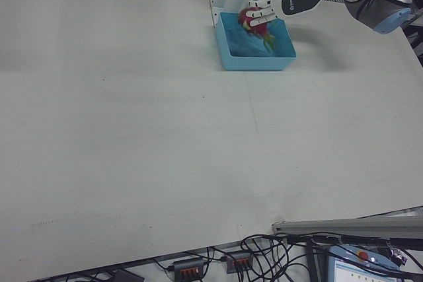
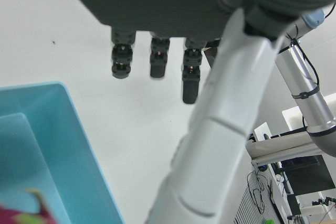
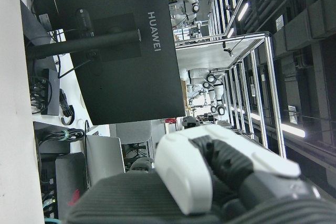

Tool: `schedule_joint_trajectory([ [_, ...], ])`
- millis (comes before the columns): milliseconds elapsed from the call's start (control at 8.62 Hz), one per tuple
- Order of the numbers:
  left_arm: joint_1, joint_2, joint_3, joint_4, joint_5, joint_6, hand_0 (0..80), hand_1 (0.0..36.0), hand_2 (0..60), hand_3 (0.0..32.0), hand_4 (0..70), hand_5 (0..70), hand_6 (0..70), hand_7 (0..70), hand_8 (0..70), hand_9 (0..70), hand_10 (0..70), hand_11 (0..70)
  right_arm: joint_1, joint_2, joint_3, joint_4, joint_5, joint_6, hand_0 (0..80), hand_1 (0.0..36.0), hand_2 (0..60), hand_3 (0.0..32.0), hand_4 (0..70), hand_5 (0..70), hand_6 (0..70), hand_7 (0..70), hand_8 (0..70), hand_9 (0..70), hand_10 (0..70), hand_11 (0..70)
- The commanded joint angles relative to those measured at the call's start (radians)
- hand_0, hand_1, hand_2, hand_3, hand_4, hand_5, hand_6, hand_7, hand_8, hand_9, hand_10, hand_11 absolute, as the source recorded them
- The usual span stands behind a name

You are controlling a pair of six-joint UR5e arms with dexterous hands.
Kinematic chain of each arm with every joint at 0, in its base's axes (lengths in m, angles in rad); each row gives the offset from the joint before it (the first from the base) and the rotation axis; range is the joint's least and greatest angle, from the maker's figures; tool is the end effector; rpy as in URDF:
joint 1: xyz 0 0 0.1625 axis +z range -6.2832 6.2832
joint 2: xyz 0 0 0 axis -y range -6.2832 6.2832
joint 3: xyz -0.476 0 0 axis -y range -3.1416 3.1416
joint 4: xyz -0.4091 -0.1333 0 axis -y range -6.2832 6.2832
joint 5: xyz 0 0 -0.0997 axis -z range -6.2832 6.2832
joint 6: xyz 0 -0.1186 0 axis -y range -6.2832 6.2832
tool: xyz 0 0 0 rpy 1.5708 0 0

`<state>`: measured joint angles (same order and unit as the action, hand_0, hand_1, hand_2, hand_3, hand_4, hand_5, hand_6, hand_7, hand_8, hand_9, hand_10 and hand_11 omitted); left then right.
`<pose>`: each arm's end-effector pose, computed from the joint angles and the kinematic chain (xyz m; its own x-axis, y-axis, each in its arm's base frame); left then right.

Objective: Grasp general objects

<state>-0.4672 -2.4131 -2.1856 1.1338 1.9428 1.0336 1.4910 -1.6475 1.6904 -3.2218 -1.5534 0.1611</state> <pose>0.4397 -0.3228 0.1324 -0.3009 -0.3821 -0.8737 -0.0490 0.9212 -0.3860 0.0961 -0.4963 0.7236 -0.9856 0.0556 -0.1597 0.1572 -0.0467 -0.9865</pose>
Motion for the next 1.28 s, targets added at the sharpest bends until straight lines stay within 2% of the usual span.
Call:
schedule_joint_trajectory([
  [0,-0.071,0.07,0.009,-0.023,0.002,0.002,80.0,22.4,0.0,23.4,0.0,70.0,1.5,9.9,0.0,1.1,0.9,4.5,0.0,0.0,0.0,0.0,0.0,0.0,0.0,0.0,0.0,0.0,0.0,0.0,0.0,0.0,0.0,0.0,0.0,0.0],
  [116,-0.208,0.124,0.023,-0.119,0.013,-0.009,80.0,23.9,0.0,32.0,0.0,70.0,0.0,12.4,0.0,2.1,3.6,8.7,0.0,0.0,0.0,0.0,0.001,0.0,0.0,0.0,0.0,0.0,0.0,0.0,0.0,0.0,0.0,0.0,0.0,0.0],
  [232,-0.349,0.185,0.073,-0.241,0.024,-0.051,80.0,22.4,0.0,32.0,0.0,70.0,0.0,13.4,2.4,2.5,3.1,7.7,0.0,0.001,-0.001,0.0,0.001,0.0,0.0,0.0,0.0,0.0,0.0,0.0,0.0,0.0,0.0,0.0,0.0,0.0],
  [348,-0.467,0.193,0.166,-0.366,0.025,-0.108,80.0,20.8,0.0,25.0,6.8,70.0,5.5,20.4,8.2,6.4,5.0,9.9,0.0,0.0,0.0,0.0,0.001,0.0,0.0,0.0,0.0,0.0,0.0,0.0,0.0,0.0,0.0,0.0,0.0,0.0],
  [464,-0.575,0.192,0.257,-0.434,0.063,-0.124,77.3,19.6,0.0,17.2,14.1,70.0,8.5,23.8,9.3,7.4,6.4,11.6,0.0,0.0,-0.001,0.0,0.001,0.0,0.0,0.0,0.0,0.0,0.0,0.0,0.0,0.0,0.0,0.0,0.0,0.0],
  [580,-0.663,0.192,0.347,-0.506,0.068,-0.153,79.7,22.6,0.0,15.2,18.7,70.0,10.8,25.4,7.2,8.0,8.6,15.1,0.0,0.0,-0.001,0.0,0.001,0.0,0.0,0.0,0.0,0.0,0.0,0.0,0.0,0.0,0.0,0.0,0.0,0.0],
  [696,-0.713,0.189,0.41,-0.523,0.056,-0.161,80.0,24.6,0.0,14.6,19.7,70.0,11.3,25.7,5.7,8.0,9.2,16.2,0.0,0.0,-0.001,0.0,0.001,0.0,0.0,0.0,0.0,0.0,0.0,0.0,0.0,0.0,0.0,0.0,0.0,0.0],
  [812,-0.743,0.19,0.435,-0.537,0.009,-0.178,80.0,28.0,0.0,10.4,21.6,70.0,12.0,25.3,3.0,7.2,8.9,16.2,0.0,0.0,0.0,0.0,0.001,0.0,0.0,0.0,0.0,0.0,0.0,0.0,0.0,0.0,0.0,0.0,0.0,0.0],
  [928,-0.795,0.218,0.461,-0.557,-0.061,-0.181,80.0,29.0,0.0,3.4,23.4,70.0,13.5,26.1,3.2,7.2,7.7,14.5,0.0,0.0,0.0,0.0,0.001,0.0,0.0,0.0,0.0,0.0,0.0,0.0,0.0,0.0,0.0,0.0,0.0,0.0],
  [1043,-0.841,0.273,0.466,-0.601,-0.137,-0.204,80.0,29.2,0.0,0.0,22.4,70.0,13.2,23.6,2.5,5.8,8.3,15.4,0.0,0.0,-0.001,0.0,0.001,0.0,0.0,0.0,0.0,0.0,0.0,0.0,0.0,0.0,0.0,0.0,0.0,0.0],
  [1159,-0.86,0.361,0.477,-0.717,-0.253,-0.302,80.0,25.2,0.0,0.0,18.9,70.0,11.1,19.5,1.2,2.5,7.4,14.0,0.0,0.0,0.0,0.0,0.001,0.0,0.0,0.0,0.0,0.0,0.0,0.0,0.0,0.0,0.0,0.0,0.0,0.0],
])
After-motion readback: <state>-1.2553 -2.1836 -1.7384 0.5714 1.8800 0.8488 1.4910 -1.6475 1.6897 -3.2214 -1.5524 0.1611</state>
